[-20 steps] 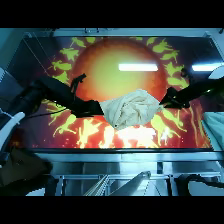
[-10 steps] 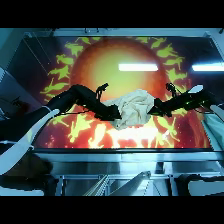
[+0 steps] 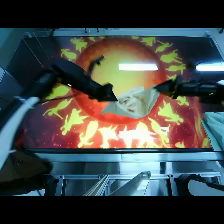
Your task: Fold the shirts.
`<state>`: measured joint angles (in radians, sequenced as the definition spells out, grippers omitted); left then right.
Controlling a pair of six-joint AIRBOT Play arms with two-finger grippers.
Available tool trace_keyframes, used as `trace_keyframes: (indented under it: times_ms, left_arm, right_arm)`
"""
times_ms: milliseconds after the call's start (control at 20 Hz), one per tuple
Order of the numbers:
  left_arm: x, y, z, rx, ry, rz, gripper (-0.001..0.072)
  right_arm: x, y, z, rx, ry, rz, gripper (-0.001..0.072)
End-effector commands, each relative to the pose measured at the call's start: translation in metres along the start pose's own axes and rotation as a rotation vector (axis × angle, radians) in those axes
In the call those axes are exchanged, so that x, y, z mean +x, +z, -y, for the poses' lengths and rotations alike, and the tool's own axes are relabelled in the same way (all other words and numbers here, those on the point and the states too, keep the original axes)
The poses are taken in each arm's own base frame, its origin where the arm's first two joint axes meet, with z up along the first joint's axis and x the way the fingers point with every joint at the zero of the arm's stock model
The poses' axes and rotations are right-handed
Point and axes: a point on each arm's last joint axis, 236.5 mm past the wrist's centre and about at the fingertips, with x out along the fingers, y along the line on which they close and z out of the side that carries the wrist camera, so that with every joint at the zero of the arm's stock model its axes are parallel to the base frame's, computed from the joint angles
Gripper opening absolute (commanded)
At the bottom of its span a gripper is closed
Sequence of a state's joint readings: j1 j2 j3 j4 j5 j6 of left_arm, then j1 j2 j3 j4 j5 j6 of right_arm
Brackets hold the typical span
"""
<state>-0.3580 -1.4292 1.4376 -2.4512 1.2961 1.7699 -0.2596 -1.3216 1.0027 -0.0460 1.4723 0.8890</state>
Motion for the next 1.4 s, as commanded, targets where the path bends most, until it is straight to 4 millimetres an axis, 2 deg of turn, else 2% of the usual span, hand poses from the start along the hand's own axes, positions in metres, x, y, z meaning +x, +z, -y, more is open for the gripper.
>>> trace_keyframes:
  times_ms: [0, 50, 100, 150, 200, 250, 300, 350, 400, 500, 550, 600, 650, 700, 800, 850, 900, 950, 1000, 1050, 1100, 1200, 1250, 1350]
  left_arm:
    - [-0.154, 0.017, 0.105, 0.271, 0.024, 0.362, 0.0015]
    - [-0.201, 0.010, 0.139, 0.358, 0.053, 0.490, 0.0016]
    - [-0.239, 0.001, 0.161, 0.421, 0.099, 0.599, 0.0016]
    - [-0.274, -0.007, 0.171, 0.445, 0.179, 0.695, 0.0016]
    - [-0.304, -0.009, 0.164, 0.424, 0.284, 0.774, 0.0016]
    - [-0.326, -0.007, 0.149, 0.392, 0.375, 0.824, 0.0016]
    - [-0.340, -0.001, 0.129, 0.344, 0.431, 0.846, 0.0016]
    - [-0.350, 0.008, 0.103, 0.281, 0.459, 0.846, 0.0016]
    - [-0.348, 0.019, 0.081, 0.237, 0.436, 0.816, 0.0017]
    - [-0.326, 0.043, 0.021, 0.113, 0.351, 0.723, 0.0020]
    - [-0.308, 0.051, -0.013, 0.042, 0.324, 0.666, 0.0020]
    - [-0.285, 0.055, -0.048, -0.035, 0.294, 0.600, 0.0021]
    - [-0.255, 0.056, -0.085, -0.094, 0.269, 0.518, 0.0021]
    - [-0.227, 0.053, -0.118, -0.141, 0.244, 0.444, 0.0021]
    - [-0.163, 0.040, -0.178, -0.257, 0.189, 0.307, 0.0024]
    - [-0.133, 0.031, -0.204, -0.320, 0.166, 0.249, 0.0133]
    - [-0.109, 0.022, -0.222, -0.369, 0.143, 0.192, 0.0488]
    - [-0.094, 0.015, -0.234, -0.401, 0.122, 0.152, 0.0719]
    - [-0.086, 0.008, -0.240, -0.410, 0.102, 0.106, 0.0706]
    - [-0.087, 0.002, -0.240, -0.409, 0.075, 0.061, 0.0705]
    - [-0.091, -0.003, -0.237, -0.405, 0.048, 0.020, 0.0704]
    - [-0.110, -0.011, -0.229, -0.398, 0.025, -0.018, 0.0703]
    - [-0.120, -0.015, -0.228, -0.396, 0.037, -0.018, 0.0703]
    - [-0.143, -0.027, -0.249, -0.416, 0.159, 0.014, 0.0695]
  right_arm:
    - [-0.086, 0.019, -0.215, -0.490, 0.465, 0.346, 0.0019]
    - [-0.100, 0.011, -0.251, -0.603, 0.458, 0.412, 0.0020]
    - [-0.104, 0.005, -0.271, -0.696, 0.391, 0.460, 0.0020]
    - [-0.102, 0.006, -0.283, -0.791, 0.270, 0.515, 0.0020]
    - [-0.099, 0.016, -0.281, -0.850, 0.109, 0.567, 0.0019]
    - [-0.101, 0.032, -0.272, -0.903, -0.076, 0.626, 0.0020]
    - [-0.108, 0.049, -0.264, -0.927, -0.208, 0.686, 0.0019]
    - [-0.109, 0.062, -0.257, -0.923, -0.262, 0.719, 0.0020]
    - [-0.103, 0.072, -0.244, -0.900, -0.283, 0.714, 0.0020]
    - [-0.066, 0.089, -0.189, -0.816, -0.312, 0.601, 0.0020]
    - [-0.038, 0.095, -0.150, -0.758, -0.329, 0.526, 0.0020]
    - [-0.015, 0.103, -0.103, -0.702, -0.378, 0.464, 0.0020]
    - [0.002, 0.111, -0.056, -0.651, -0.440, 0.422, 0.0019]
    - [0.014, 0.119, -0.002, -0.588, -0.509, 0.392, 0.0019]
    - [0.025, 0.121, 0.090, -0.443, -0.597, 0.349, 0.0019]
    - [0.028, 0.116, 0.124, -0.389, -0.621, 0.319, 0.0021]
    - [0.030, 0.108, 0.150, -0.338, -0.629, 0.284, 0.0059]
    - [0.028, 0.102, 0.164, -0.287, -0.621, 0.267, 0.0234]
    - [0.022, 0.100, 0.167, -0.257, -0.607, 0.254, 0.0350]
    - [0.012, 0.099, 0.162, -0.259, -0.595, 0.241, 0.0351]
    - [-0.001, 0.101, 0.157, -0.240, -0.587, 0.243, 0.0382]
    - [-0.039, 0.098, 0.156, -0.139, -0.624, 0.247, 0.0477]
    - [-0.053, 0.088, 0.157, -0.082, -0.637, 0.217, 0.0483]
    - [-0.065, 0.048, 0.164, 0.026, -0.646, 0.076, 0.0481]
